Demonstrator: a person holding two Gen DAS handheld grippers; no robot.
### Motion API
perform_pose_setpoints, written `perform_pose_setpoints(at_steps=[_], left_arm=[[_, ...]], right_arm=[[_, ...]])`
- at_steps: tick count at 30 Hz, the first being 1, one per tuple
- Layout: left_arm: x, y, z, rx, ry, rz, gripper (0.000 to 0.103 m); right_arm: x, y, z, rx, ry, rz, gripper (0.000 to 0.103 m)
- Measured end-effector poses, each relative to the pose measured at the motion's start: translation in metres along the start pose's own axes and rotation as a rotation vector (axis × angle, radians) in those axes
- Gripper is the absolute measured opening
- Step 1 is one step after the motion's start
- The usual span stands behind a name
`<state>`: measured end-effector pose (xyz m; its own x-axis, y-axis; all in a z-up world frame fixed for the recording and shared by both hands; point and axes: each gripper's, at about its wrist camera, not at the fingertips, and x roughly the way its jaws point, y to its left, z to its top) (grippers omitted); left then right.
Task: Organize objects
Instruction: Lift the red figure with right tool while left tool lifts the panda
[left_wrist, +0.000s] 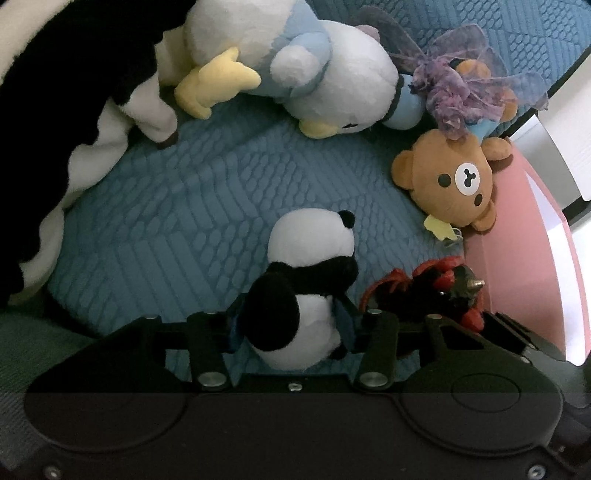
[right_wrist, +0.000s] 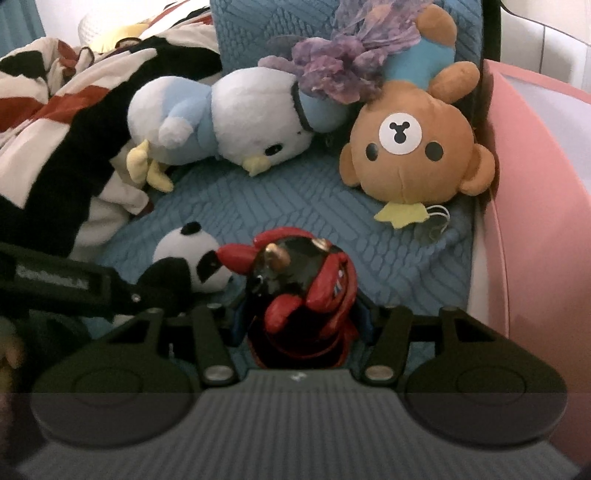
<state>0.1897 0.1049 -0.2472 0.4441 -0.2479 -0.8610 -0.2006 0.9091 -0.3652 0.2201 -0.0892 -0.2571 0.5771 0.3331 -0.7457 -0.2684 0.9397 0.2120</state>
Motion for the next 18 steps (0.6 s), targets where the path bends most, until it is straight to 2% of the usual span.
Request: perform_pose_setpoints(at_steps=[6, 13, 18], left_arm=[[-0.011, -0.003, -0.005, 0.007, -0.014, -0.035, 0.039], [-0.037, -0.004, -0.015, 0.023, -0.021, -0.021, 0.039], [-0.054, 0.0, -0.02, -0.004, -0.02, -0.02, 0.039]], right_arm=[[-0.015, 0.001, 0.002, 0.044, 0.005, -0.009, 0.057], [-0.048, 0.015, 0.008, 0.039, -0.024, -0.002, 0.057], [-0.073, 0.024, 0.011, 0.011, -0.031, -0.021, 0.057]])
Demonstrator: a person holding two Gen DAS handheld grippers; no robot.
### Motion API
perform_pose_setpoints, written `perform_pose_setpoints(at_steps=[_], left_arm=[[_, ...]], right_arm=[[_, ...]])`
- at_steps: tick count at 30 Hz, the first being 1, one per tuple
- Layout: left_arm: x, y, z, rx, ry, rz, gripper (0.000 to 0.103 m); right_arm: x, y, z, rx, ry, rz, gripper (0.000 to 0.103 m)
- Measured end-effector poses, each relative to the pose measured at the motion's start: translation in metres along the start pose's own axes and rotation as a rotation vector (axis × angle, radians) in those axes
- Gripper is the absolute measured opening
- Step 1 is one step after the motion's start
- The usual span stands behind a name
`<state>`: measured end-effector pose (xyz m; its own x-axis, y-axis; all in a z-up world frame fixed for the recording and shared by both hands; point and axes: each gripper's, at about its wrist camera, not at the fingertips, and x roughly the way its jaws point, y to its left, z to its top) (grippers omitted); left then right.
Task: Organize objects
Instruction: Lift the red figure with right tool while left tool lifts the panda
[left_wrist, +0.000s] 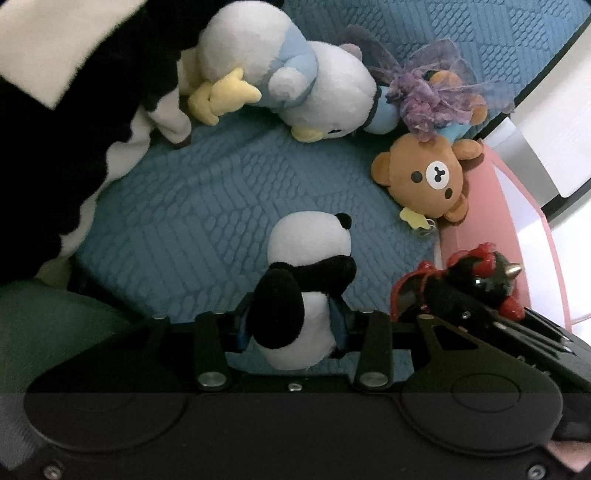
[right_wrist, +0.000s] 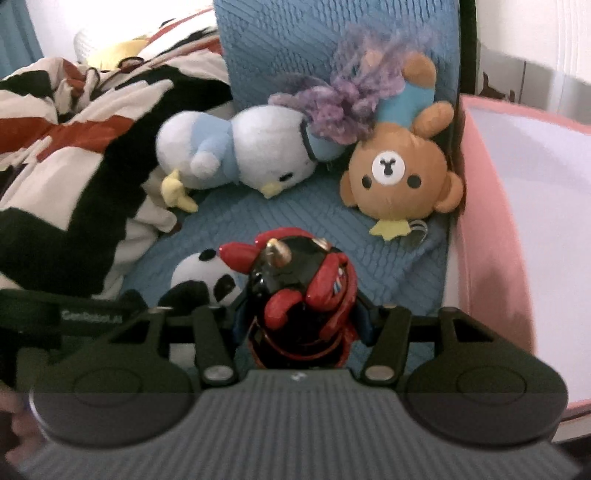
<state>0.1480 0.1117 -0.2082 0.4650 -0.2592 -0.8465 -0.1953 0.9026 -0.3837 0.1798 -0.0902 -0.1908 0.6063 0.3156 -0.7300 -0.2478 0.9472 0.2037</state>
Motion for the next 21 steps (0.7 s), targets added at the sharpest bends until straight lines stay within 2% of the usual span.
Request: perform_pose_setpoints(at_steps=[3, 16, 21], left_arm=[[-0.016, -0.004, -0.002, 0.001, -0.004, -0.012, 0.039], [-0.082, -0.049, -0.004, 0.022, -0.049, -0.037, 0.039], [-0.104, -0.069, -0.002, 0.024, -0.083, -0.066, 0.039]], right_arm=[[-0.015, -0.002, 0.004, 0.051, -0.007, 0.014, 0.057], [-0.084, 0.013, 0.024, 0.03, -0.035, 0.004, 0.057], [-0.116, 0.005, 0.039, 0.027, -0.084, -0.009, 0.057]])
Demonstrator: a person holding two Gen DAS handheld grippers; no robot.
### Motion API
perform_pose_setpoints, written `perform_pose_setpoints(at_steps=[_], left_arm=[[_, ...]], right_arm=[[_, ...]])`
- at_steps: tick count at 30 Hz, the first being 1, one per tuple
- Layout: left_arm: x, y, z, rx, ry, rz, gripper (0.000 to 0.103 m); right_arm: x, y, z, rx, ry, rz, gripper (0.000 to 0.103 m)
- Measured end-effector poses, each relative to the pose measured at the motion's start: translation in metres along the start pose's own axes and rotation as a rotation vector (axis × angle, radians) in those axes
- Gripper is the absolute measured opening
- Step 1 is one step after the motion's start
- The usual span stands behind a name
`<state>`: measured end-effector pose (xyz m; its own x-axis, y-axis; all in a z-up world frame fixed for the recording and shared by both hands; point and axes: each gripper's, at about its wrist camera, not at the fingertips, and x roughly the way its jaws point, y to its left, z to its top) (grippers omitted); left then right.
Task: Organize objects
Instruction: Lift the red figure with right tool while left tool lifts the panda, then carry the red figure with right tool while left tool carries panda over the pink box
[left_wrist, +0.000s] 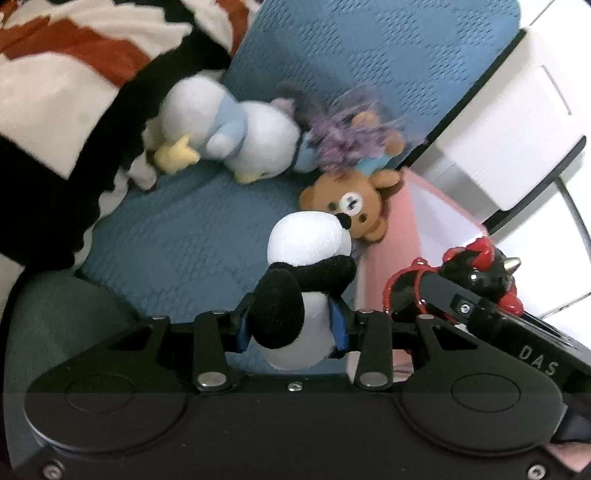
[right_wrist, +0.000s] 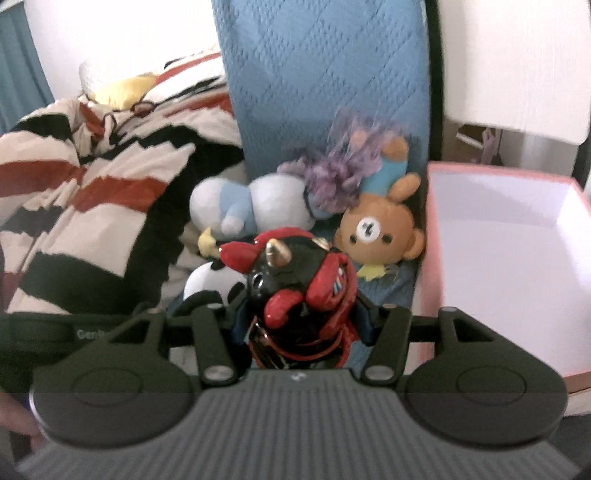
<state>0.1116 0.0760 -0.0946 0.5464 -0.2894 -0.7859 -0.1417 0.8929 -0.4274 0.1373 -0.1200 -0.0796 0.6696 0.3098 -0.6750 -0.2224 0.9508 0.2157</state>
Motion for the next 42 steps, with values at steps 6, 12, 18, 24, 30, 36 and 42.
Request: perform_pose_setpoints(at_steps=[6, 12, 18, 24, 30, 36, 42], left_arm=[[-0.018, -0.034, 0.012, 0.027, -0.038, -0.047, 0.039], [-0.031, -0.066, 0.025, 0.1, -0.091, -0.082, 0.039], [-0.027, -0.092, 0.03, 0.092, -0.094, -0.105, 0.039], [-0.016, -0.122, 0.031, 0.133, -0.094, -0.107, 0.039], [-0.006, -0.161, 0.033, 0.172, -0.09, -0.119, 0.039], [0.009, -0.197, 0.035, 0.174, -0.088, -0.131, 0.039], [0.032, -0.233, 0.043, 0.196, -0.085, -0.151, 0.039]], right_arm=[[-0.033, -0.01, 0.018, 0.002, -0.045, -0.006, 0.057], [-0.053, -0.026, 0.033, 0.018, -0.067, -0.018, 0.057], [-0.062, -0.042, 0.04, -0.003, -0.052, -0.019, 0.057], [-0.069, -0.067, 0.048, 0.021, -0.059, -0.029, 0.057], [-0.078, -0.099, 0.052, 0.016, -0.086, -0.06, 0.057], [-0.079, -0.133, 0.059, 0.023, -0.091, -0.056, 0.057], [-0.078, -0.167, 0.065, 0.045, -0.103, -0.077, 0.057]])
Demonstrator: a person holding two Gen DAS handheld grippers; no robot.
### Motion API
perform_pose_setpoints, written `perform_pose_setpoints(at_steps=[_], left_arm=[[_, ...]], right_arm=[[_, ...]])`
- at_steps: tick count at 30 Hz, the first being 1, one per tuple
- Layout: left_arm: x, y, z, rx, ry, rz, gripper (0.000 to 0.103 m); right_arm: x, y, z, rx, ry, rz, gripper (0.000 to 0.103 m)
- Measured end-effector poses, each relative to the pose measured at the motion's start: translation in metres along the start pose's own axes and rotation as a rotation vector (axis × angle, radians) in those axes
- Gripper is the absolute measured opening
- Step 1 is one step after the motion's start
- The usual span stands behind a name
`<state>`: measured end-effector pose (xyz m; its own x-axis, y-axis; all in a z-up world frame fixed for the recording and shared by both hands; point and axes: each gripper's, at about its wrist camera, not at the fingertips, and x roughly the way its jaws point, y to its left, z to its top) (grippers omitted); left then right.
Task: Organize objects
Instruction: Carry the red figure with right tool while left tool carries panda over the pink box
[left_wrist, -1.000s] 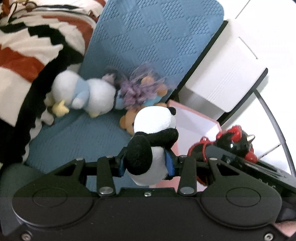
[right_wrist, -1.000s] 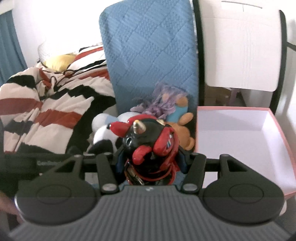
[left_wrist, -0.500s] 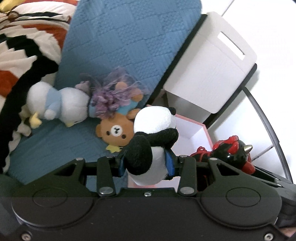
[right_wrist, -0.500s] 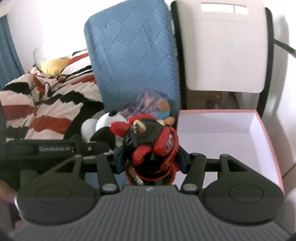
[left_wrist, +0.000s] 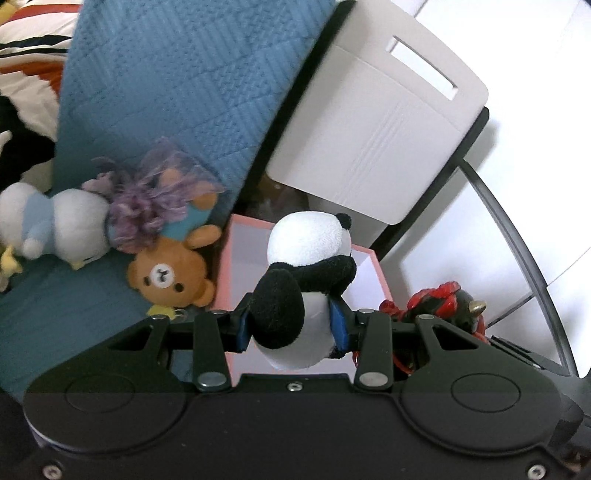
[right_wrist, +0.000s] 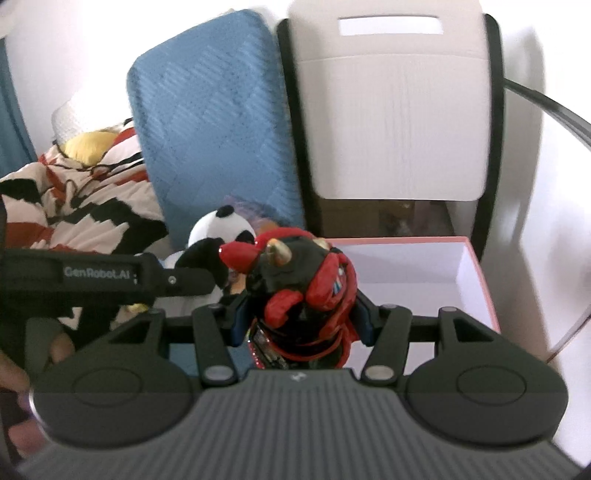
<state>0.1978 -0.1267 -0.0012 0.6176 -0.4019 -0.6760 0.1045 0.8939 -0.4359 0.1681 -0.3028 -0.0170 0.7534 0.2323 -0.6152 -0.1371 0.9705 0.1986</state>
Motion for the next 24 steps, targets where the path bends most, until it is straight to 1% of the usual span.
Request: perform_pose_setpoints(at_steps=[3, 7, 11, 14, 18, 19, 20, 21, 22, 24], left_arm=[[0.021, -0.012, 0.001, 0.015, 0.014, -0.003, 0.039], [0.056, -0.023, -0.002, 0.036, 0.057, 0.004, 0.039], [0.093, -0.031, -0.012, 0.03, 0.119, 0.023, 0.039], [0.121, -0.037, -0.019, 0.035, 0.162, 0.033, 0.039], [0.159, -0.042, -0.027, 0.046, 0.225, 0.035, 0.039], [0.169, -0.043, -0.029, 0.049, 0.238, 0.033, 0.037], [0.177, -0.042, -0.031, 0.047, 0.247, 0.026, 0.032], [0.186, -0.041, -0.034, 0.042, 0.27, 0.025, 0.03], [0.197, -0.039, -0.037, 0.028, 0.302, 0.03, 0.025], [0.211, -0.033, -0.042, -0.005, 0.337, 0.018, 0.024]], right_arm=[[0.008, -0.019, 0.0, 0.02, 0.018, -0.018, 0.057], [0.026, -0.047, -0.008, 0.054, 0.057, -0.055, 0.057], [0.049, -0.072, -0.02, 0.095, 0.105, -0.078, 0.057], [0.07, -0.09, -0.031, 0.116, 0.162, -0.092, 0.057], [0.09, -0.112, -0.045, 0.136, 0.216, -0.108, 0.057], [0.096, -0.118, -0.048, 0.148, 0.228, -0.113, 0.057], [0.1, -0.123, -0.051, 0.158, 0.237, -0.119, 0.057], [0.105, -0.128, -0.053, 0.167, 0.248, -0.126, 0.057], [0.111, -0.133, -0.056, 0.177, 0.259, -0.139, 0.057], [0.118, -0.141, -0.06, 0.179, 0.272, -0.152, 0.057]])
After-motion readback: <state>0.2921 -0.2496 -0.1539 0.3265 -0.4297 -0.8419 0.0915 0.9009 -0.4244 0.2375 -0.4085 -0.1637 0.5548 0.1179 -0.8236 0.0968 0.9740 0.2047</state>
